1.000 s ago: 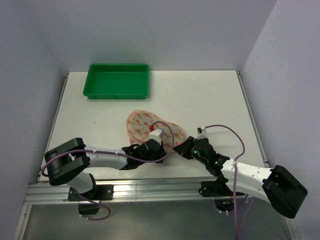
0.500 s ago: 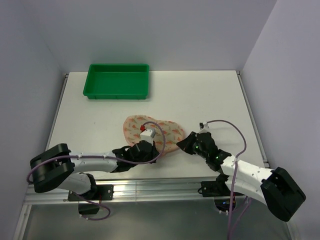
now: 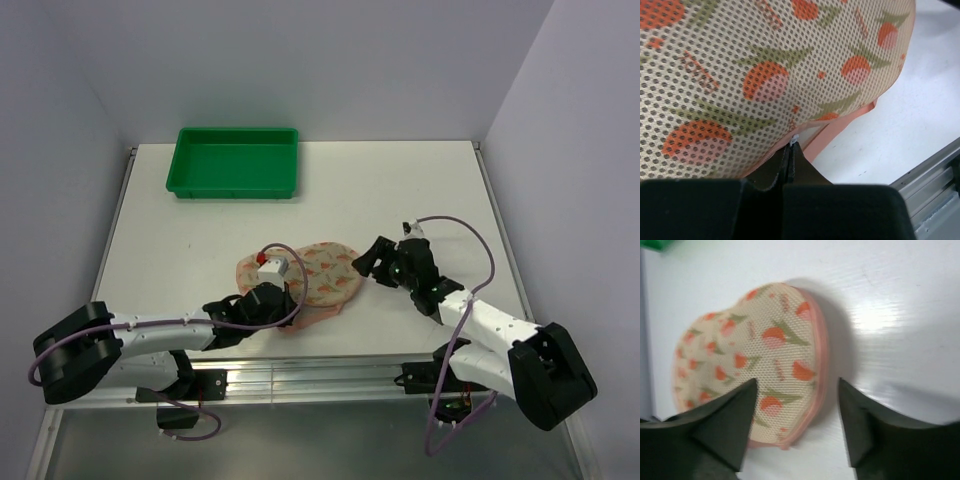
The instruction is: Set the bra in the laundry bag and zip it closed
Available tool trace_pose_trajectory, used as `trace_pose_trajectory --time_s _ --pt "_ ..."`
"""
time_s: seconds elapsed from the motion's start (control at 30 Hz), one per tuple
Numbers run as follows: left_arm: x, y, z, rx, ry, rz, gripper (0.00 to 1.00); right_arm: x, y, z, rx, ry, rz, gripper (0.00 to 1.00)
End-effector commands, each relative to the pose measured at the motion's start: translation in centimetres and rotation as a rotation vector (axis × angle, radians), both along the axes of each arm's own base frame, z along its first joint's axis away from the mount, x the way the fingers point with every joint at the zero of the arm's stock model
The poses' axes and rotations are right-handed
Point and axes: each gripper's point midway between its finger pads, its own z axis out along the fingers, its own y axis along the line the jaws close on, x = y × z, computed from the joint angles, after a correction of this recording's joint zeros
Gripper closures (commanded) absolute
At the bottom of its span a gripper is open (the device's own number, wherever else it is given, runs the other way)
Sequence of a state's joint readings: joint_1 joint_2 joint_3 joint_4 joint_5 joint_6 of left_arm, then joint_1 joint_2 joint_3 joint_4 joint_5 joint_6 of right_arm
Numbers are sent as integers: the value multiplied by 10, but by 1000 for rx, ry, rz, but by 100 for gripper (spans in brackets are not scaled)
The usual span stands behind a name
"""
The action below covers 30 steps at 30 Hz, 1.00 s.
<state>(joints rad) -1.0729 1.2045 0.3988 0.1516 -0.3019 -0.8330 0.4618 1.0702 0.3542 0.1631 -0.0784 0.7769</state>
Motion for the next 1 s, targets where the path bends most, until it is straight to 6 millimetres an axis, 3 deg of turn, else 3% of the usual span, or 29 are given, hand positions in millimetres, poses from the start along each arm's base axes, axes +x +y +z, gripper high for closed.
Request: trace_pose_trajectory --time_s 0.0,0.07,0.2,0.27,0.4,0.63,0.77,0.97 --pt "6 -21 20 -68 -19 -25 100 1 8 22 50 -55 24 23" --pt "6 -34 22 -88 -9 -56 100 -11 13 31 100 -84 34 20" --pt "11 -64 40 -156 -21 -113 100 -36 24 28 220 -64 15 19" --pt "12 -74 43 -178 -19 -134 100 -45 36 39 300 -74 16 19" --pt "8 -87 45 -212 -5 -176 100 -56 51 37 345 -58 20 19" --pt "4 -87 39 -211 10 -188 100 -52 66 26 374 -15 32 19" --pt "4 -84 39 -199 3 -181 100 -48 87 25 386 31 86 23" --pt "6 -78 41 -196 -10 -156 100 -54 78 16 383 39 56 24"
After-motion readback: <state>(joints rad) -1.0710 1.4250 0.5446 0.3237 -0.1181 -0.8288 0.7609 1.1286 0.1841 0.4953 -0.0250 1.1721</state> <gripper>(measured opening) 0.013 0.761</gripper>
